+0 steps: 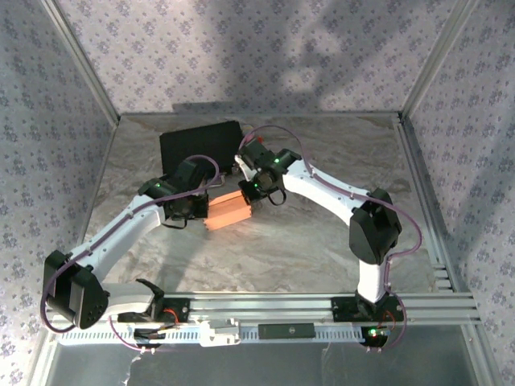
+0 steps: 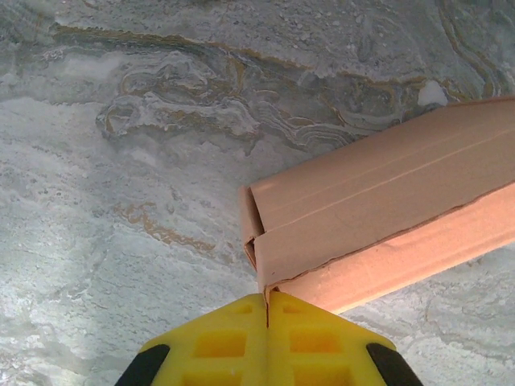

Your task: Fold the paper box

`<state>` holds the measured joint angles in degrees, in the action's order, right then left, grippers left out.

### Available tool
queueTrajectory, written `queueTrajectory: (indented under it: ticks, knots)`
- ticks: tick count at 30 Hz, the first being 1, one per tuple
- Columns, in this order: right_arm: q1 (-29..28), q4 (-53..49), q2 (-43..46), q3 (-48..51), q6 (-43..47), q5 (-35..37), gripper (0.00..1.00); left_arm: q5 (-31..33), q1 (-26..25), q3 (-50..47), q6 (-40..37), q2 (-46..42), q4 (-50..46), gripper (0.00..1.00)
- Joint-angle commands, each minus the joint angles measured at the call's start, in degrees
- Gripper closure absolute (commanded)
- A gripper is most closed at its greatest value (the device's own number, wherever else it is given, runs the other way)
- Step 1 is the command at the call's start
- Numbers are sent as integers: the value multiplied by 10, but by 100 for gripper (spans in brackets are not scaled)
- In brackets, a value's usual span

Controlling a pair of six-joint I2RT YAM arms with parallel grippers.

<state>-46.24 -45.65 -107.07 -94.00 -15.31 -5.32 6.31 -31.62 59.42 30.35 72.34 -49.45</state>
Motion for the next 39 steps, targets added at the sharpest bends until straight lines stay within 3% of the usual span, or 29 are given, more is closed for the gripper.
queueTrajectory:
  ticks: [1,21,39]
  knots:
    - [-16,16,-1,6,-37,-3,100,-8,-5,-5,34,8,35,100]
    - [-27,50,26,45,-71,22,100,-37,10,-17,89,1,83,100]
    - [-11,32,23,27,-63,-18,100,-101,35,10,81,13,60,100]
